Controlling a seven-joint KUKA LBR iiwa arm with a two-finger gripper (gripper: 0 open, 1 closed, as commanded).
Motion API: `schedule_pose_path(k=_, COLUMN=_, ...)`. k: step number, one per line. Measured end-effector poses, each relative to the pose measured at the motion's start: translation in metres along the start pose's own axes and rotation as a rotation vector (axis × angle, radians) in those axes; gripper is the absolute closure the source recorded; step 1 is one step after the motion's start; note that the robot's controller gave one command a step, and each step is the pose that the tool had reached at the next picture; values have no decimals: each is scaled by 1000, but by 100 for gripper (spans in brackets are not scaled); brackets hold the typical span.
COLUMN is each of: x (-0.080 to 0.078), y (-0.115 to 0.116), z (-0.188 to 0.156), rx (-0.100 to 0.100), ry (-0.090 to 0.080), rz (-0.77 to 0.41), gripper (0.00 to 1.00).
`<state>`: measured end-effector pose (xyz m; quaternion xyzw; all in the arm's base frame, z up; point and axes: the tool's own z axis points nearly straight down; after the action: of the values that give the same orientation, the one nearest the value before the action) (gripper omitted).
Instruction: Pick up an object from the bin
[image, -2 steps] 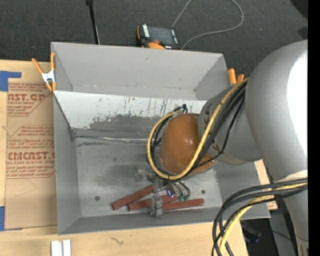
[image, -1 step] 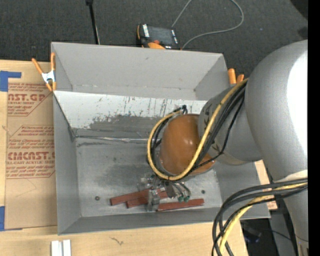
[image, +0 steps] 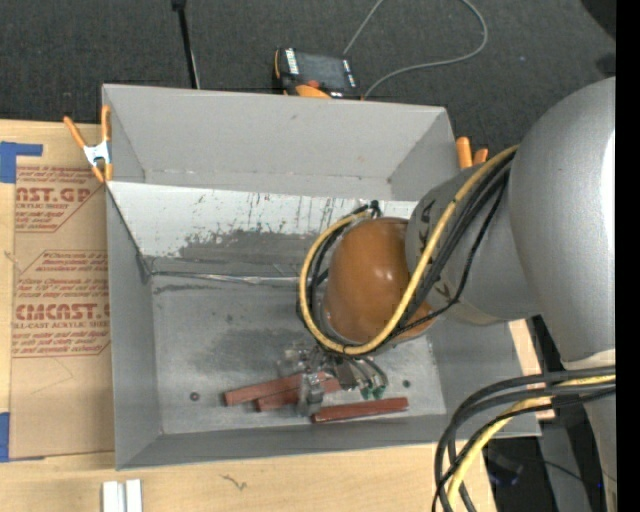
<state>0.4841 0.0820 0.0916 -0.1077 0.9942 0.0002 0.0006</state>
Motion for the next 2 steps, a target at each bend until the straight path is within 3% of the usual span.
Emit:
schedule_pose_path(k=1, x=-1, y=0, z=-63, rx=1, ry=-5, rz=0, gripper=100)
schedule_pose_path(k=2, x=-2, y=1, z=-72, rx=0, ry=-1, rz=-1, gripper=100)
